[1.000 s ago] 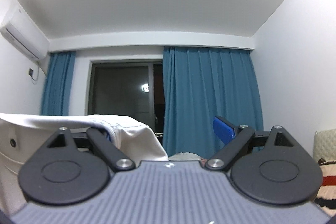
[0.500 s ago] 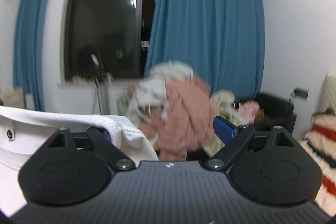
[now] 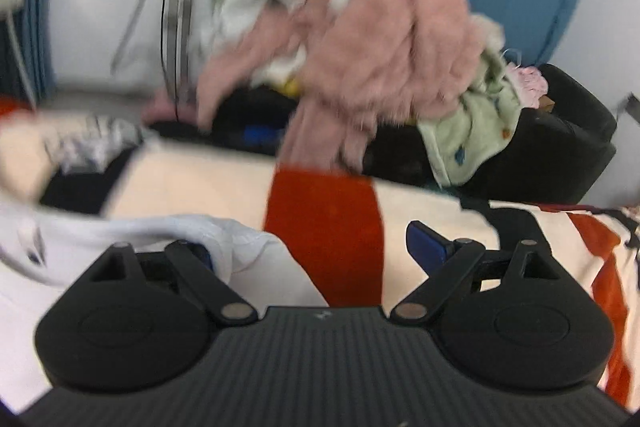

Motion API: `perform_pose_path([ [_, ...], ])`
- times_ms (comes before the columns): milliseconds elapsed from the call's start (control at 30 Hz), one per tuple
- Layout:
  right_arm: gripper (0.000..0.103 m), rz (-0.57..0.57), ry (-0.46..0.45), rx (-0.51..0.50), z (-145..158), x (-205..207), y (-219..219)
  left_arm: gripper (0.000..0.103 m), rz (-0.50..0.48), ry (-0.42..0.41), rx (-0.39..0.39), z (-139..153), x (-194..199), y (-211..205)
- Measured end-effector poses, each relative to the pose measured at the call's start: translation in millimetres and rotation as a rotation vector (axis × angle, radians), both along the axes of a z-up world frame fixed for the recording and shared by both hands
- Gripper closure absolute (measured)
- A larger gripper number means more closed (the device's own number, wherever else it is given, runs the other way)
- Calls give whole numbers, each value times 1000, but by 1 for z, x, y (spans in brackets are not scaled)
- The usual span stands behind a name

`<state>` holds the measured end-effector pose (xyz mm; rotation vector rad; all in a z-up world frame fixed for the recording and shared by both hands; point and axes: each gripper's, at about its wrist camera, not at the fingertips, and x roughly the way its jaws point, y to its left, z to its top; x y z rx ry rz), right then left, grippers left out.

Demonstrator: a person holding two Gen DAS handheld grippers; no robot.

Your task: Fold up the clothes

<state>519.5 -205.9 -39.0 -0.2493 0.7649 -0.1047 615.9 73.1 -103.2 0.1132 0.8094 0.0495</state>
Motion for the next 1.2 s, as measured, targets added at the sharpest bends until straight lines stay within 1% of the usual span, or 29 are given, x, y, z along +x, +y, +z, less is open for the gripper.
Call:
perform_pose_path([
  [100,13,55,142,-8,-9,11,15,2,-89,55,1,12,-3,-7],
  [133,13,79,171,-12,-8,12,21,1,-119,72,1,16,-4,-10],
  [167,13,112,178,-10,-3,9,28,1,-148,89,0,21,-5,-12],
  [233,13,178,194,48,10,-1,40,0,-208,124,-1,29,-7,-18],
  [300,13,189,139,93,26,-16,47,0,-267,159,-2,38,-10,-23],
  [400,13,176,15,125,54,-60,53,0,-228,44,-28,61,-50,-22],
  [467,13,157,-65,155,75,-99,53,0,-189,-10,-46,73,-87,-20],
  [567,13,131,-146,231,98,-166,41,0,-139,-100,-85,91,-159,-10],
  [667,13,115,-209,299,111,-236,27,0,-99,-160,-110,121,-246,-14],
  [767,13,121,-251,324,118,-309,16,0,-75,-222,-133,142,-345,-6],
  [833,13,110,-281,345,120,-352,12,0,-70,-274,-131,146,-396,0],
  [933,13,91,-343,409,119,-418,2,1,-65,-354,-127,152,-474,10],
  [1000,13,90,-374,457,114,-454,-3,1,-62,-407,-124,156,-525,17],
  [1033,13,91,-388,465,111,-469,-4,1,-60,-434,-123,158,-551,20],
  [1100,13,91,-427,471,103,-495,-5,1,-70,-455,-97,152,-576,19],
  [1167,13,96,-461,475,91,-517,-4,1,-90,-445,-79,147,-589,16],
  [1200,13,97,-465,482,83,-524,-4,1,-100,-433,-83,143,-594,16],
])
